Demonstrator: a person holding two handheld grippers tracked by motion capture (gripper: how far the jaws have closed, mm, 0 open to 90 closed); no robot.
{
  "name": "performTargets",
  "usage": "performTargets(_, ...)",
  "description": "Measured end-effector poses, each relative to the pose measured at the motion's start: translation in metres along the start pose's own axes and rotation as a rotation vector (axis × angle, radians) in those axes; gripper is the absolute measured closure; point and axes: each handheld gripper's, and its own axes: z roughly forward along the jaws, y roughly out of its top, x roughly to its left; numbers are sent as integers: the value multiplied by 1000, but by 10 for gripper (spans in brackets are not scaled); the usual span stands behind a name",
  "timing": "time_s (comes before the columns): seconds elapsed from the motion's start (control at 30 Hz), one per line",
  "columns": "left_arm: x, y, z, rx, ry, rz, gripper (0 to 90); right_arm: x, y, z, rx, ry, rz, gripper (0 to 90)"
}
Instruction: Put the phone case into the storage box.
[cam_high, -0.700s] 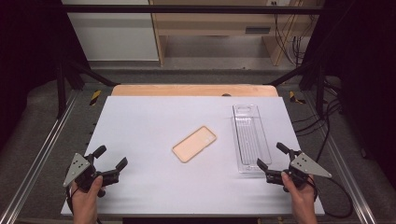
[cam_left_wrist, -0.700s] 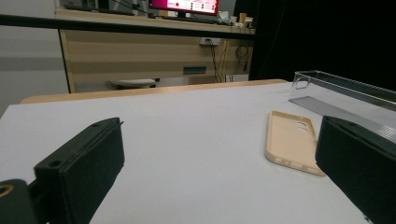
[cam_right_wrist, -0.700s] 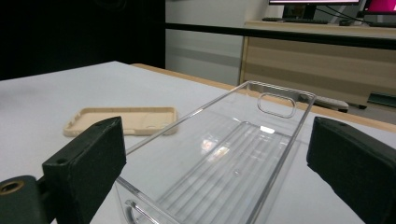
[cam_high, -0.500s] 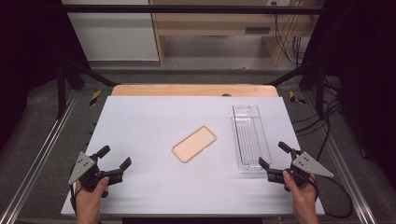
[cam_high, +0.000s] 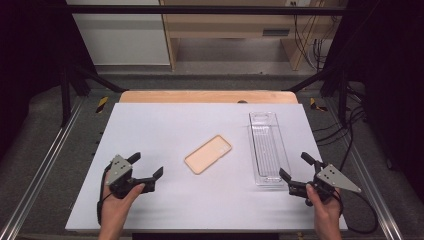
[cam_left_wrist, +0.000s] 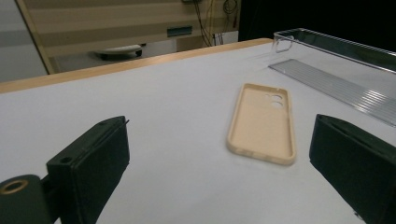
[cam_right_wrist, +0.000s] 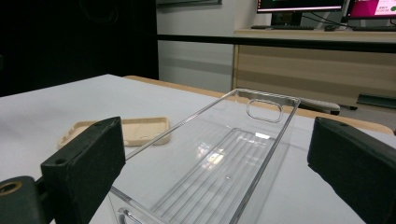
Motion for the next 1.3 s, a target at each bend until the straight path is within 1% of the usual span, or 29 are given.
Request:
performTargets(0.03, -4, 2, 6, 10, -11, 12, 44, 0, 0, -1, -2, -1, 0, 46)
performTargets(0.07, -4, 2, 6, 10, -11, 12, 43, 0, 0, -1, -2, -1, 0, 46)
performTargets(0.13, -12, 7, 17, 37, -31, 28, 43, -1, 1, -2, -9, -3, 0, 45)
performTargets(0.17, -20, 11, 28, 82, -36, 34, 43, -1, 1, -3, -13, -4, 13, 44)
performTargets(0.2, -20, 11, 28, 82, -36, 34, 46, -1, 1, -3, -13, -4, 13, 44)
performTargets(0.23, -23, 13, 34, 111, -36, 38, 46, -2, 1, -4, -16, -8, 17, 43)
performTargets(0.3, -28, 17, 48, 147, -58, 49, 51, -3, 0, -4, -16, -6, 19, 43)
performTargets(0.33, -29, 18, 51, 154, -58, 54, 52, -3, 0, -3, -14, -11, 10, 43)
performTargets(0.37, -29, 18, 51, 154, -58, 54, 54, -2, 0, -3, -10, -11, 1, 43)
performTargets(0.43, -29, 19, 57, 166, -60, 56, 57, -2, 0, -3, -6, -10, 0, 43)
performTargets(0.47, -28, 19, 62, 182, -53, 55, 58, -1, 0, -3, -3, -7, -10, 42)
performTargets(0.5, -28, 19, 62, 182, -53, 55, 59, 0, 0, -3, 2, -6, -9, 42)
performTargets(0.57, -26, 16, 71, 218, -43, 56, 63, 0, 0, -2, 4, -12, -16, 42)
performTargets(0.6, -26, 16, 71, 218, -43, 56, 67, 0, 0, -2, 1, -16, -16, 43)
performTargets(0.67, -25, 15, 76, 236, -43, 38, 71, 0, 0, -2, -3, -16, -12, 42)
performTargets(0.7, -25, 16, 78, 239, -43, 38, 71, 0, 1, -2, -2, -16, -15, 42)
performTargets(0.77, -27, 21, 83, 241, -46, 52, 71, 1, 0, -2, -2, -12, -11, 40)
performTargets(0.87, -30, 24, 87, 241, -53, 56, 70, 1, 0, -2, -2, -13, -8, 40)
performTargets(0.9, -34, 27, 91, 239, -66, 61, 68, 1, 0, -2, -2, -14, -11, 40)
performTargets(0.97, -39, 30, 95, 235, -74, 74, 65, 1, 0, -2, -2, -15, -9, 40)
performTargets(1.03, -41, 32, 99, 230, -79, 76, 65, 1, 0, -2, 0, -14, -3, 39)
performTargets(1.07, -41, 32, 99, 230, -79, 76, 65, 1, 0, -2, 0, -13, -2, 37)
performTargets(1.1, -43, 32, 103, 229, -84, 77, 66, 0, 0, -2, 3, -13, -9, 37)
performTargets(1.13, -44, 32, 105, 231, -87, 79, 72, 1, 0, -1, 3, -8, -6, 37)
performTargets(1.23, -46, 30, 110, 240, -87, 91, 79, 2, 0, -1, 8, -6, -18, 38)
performTargets(1.3, -47, 29, 113, 245, -88, 89, 109, 2, 0, 0, 8, -7, -20, 37)
